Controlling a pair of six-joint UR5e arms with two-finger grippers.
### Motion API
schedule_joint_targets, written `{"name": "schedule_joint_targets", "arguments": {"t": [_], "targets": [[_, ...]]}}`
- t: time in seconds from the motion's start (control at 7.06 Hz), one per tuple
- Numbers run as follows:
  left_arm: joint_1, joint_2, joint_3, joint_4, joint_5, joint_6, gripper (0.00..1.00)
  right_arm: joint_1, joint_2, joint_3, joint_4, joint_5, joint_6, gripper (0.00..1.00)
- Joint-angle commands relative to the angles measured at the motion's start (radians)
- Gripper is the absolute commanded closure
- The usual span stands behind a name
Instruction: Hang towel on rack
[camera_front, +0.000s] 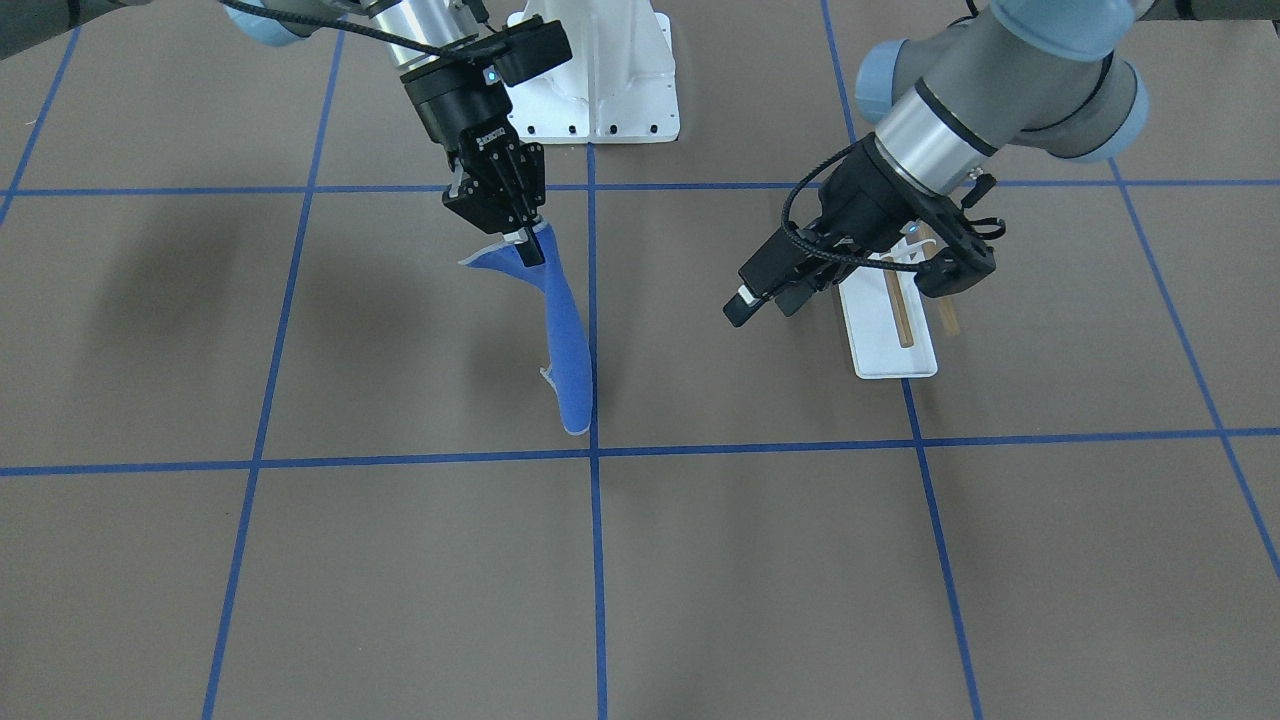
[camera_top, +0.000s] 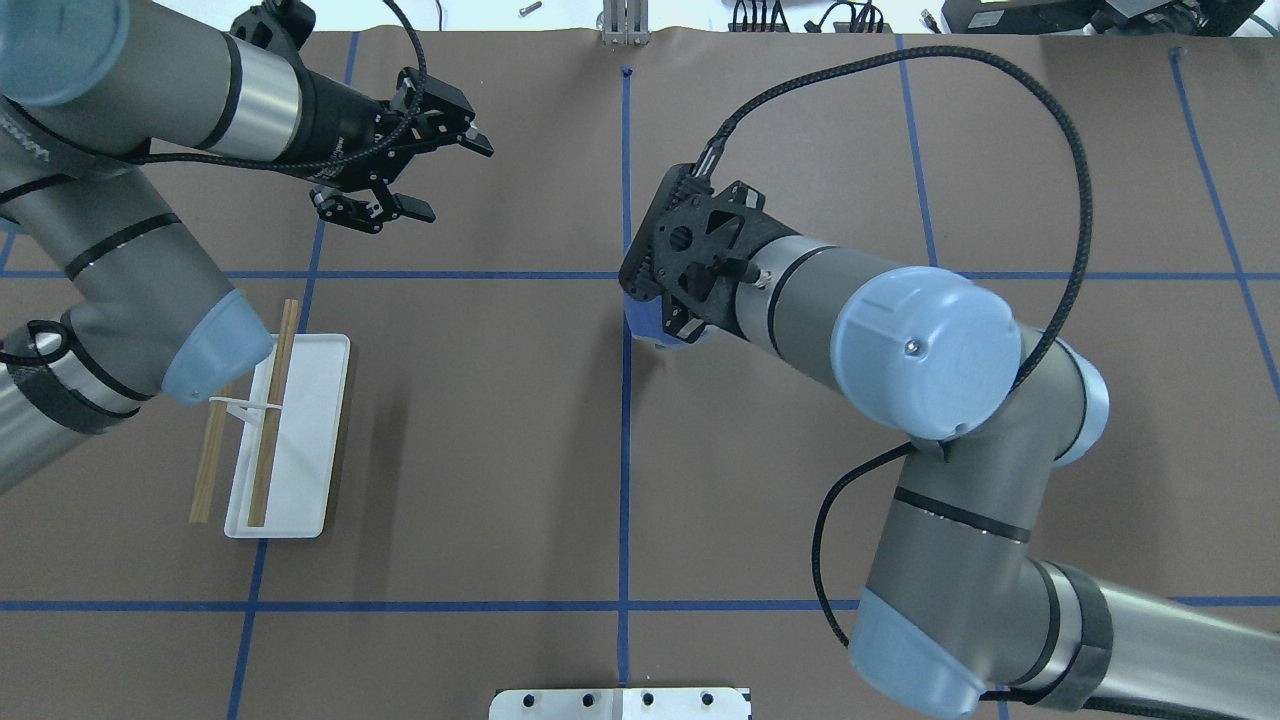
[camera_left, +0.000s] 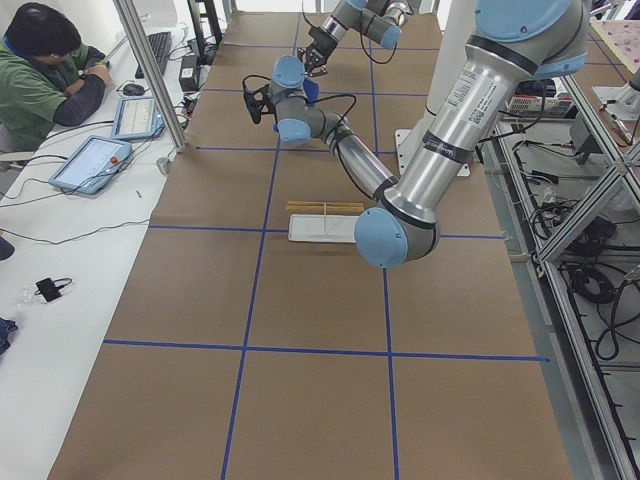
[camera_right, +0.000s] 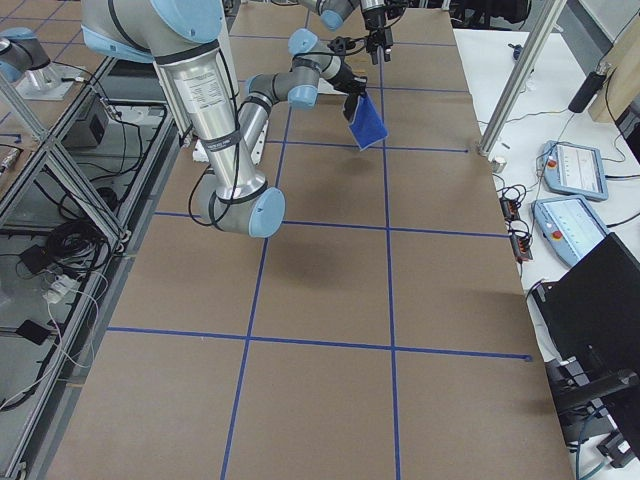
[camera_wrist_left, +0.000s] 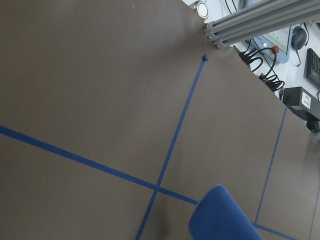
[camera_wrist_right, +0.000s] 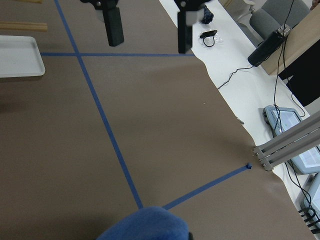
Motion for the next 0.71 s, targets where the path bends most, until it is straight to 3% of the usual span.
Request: {"name": "schedule_joint_targets", "arguments": {"t": [0.0,0.57], "targets": [[0.045,-0.009,0.000,0.001,0.048,-0.022,0.10,-0.049,0.072,-0.026,-0.052,-0.040,-0.006,1.00],[0.110,-0.034,0.006,0.006,0.097,-0.020,0.22,-0.086,0.132,-0.089,-0.052,-0.083,-0.007,1.00]]}}
